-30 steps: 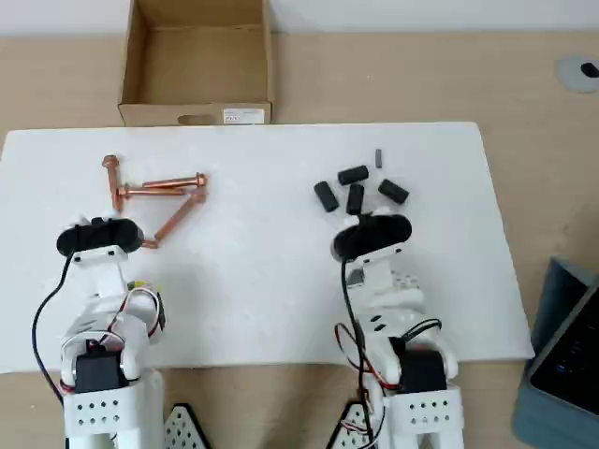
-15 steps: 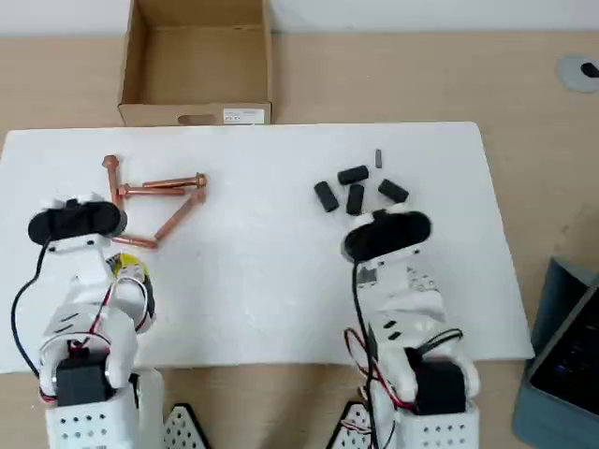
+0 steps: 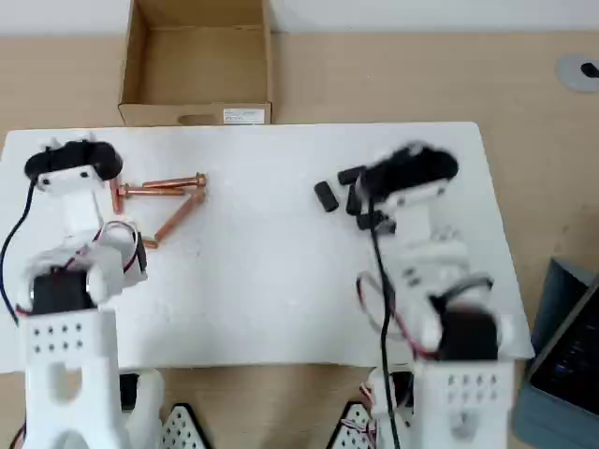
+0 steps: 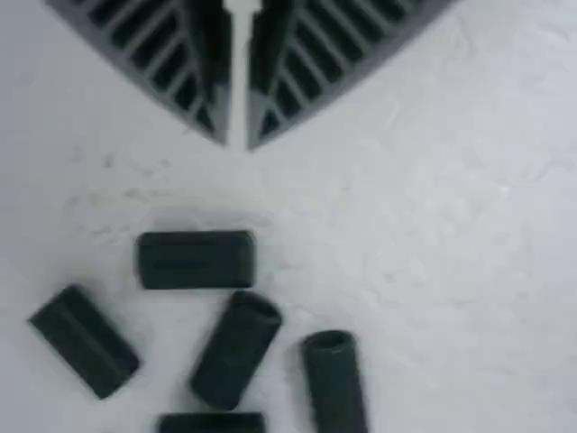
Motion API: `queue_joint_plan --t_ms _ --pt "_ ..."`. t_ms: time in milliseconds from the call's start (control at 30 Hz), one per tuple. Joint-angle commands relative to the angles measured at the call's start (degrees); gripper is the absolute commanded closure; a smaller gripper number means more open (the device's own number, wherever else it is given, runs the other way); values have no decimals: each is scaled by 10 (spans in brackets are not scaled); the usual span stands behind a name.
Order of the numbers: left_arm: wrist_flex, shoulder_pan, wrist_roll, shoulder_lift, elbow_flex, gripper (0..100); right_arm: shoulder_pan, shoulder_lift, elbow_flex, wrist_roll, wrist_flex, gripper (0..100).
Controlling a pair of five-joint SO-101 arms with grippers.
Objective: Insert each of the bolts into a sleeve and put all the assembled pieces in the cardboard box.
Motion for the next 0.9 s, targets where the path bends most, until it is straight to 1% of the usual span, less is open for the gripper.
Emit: queue_joint_plan --t_ms 0,133,267,367,567,767,867 --pt "45 -6 -2 56 -65 993 40 143 -109 45 5 987" --pt "75 -6 -3 110 -102 993 82 279 -208 88 40 987" --pt "71 -6 -4 148 -120 993 102 403 -316 138 95 987" --pt "72 -6 -40 169 -126 993 119 495 -384 201 110 987" --pt "76 -35 -97 193 -139 993 116 646 -495 275 154 987" --pt "84 -43 -115 210 -140 989 116 759 -573 340 162 984" --pt "109 -40 -115 222 -145 930 116 798 -608 375 169 923"
